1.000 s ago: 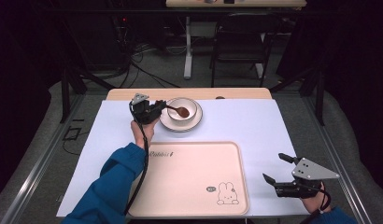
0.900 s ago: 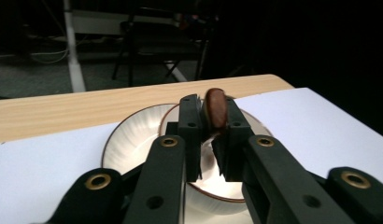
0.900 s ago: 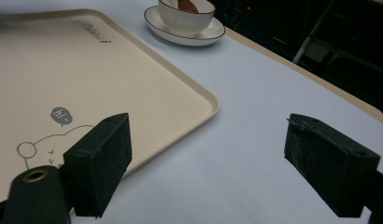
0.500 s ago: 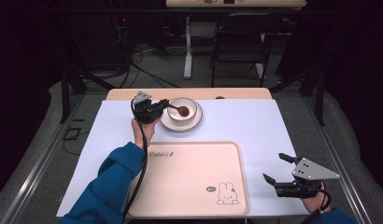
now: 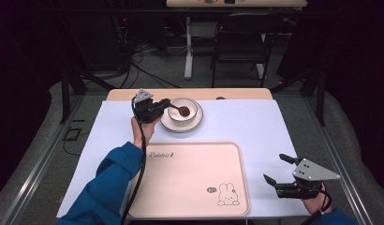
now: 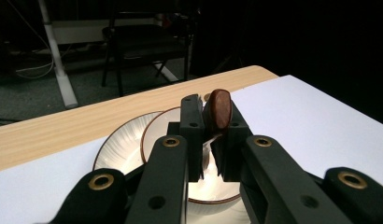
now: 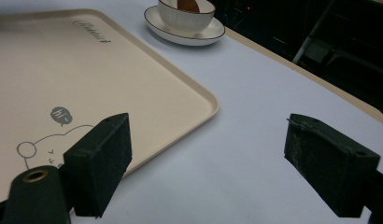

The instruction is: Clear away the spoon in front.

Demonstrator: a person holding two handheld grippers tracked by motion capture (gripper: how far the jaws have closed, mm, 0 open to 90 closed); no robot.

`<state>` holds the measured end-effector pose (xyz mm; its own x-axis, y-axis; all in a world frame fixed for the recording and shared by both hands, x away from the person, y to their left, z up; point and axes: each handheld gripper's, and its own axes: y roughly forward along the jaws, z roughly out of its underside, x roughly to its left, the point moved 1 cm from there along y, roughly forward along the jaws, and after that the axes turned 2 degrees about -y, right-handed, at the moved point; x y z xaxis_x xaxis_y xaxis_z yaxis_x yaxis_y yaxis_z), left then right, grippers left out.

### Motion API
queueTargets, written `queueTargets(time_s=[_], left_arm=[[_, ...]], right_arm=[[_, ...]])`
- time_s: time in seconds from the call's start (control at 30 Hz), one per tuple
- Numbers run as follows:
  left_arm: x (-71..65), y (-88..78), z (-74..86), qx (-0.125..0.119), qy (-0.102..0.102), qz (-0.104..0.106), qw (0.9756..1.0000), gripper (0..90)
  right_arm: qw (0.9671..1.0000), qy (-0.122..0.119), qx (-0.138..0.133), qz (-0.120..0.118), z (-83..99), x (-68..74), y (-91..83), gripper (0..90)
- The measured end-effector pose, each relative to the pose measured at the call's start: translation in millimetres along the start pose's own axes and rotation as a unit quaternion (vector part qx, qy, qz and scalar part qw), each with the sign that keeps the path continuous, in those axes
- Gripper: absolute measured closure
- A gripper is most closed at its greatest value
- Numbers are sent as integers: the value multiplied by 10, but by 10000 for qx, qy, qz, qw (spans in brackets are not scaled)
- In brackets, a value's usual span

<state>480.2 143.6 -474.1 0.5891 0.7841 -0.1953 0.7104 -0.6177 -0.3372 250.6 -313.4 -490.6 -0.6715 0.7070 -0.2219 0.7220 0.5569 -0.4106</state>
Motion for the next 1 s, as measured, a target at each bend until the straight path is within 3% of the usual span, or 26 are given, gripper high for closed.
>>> queueTargets(time_s=[0.43, 0.83, 1.0], left_arm=[[-39, -226, -213, -200, 183, 84, 9996, 834], [3, -459, -359, -173, 203, 170, 9995, 834], [-19, -572, -426, -58, 243, 277, 9993, 834]], right_arm=[[10000, 7, -4, -1, 0, -1, 1, 142], [10000, 1, 9, -8, -1, 1, 9, 142], [10000, 0, 2, -8, -1, -1, 7, 142]])
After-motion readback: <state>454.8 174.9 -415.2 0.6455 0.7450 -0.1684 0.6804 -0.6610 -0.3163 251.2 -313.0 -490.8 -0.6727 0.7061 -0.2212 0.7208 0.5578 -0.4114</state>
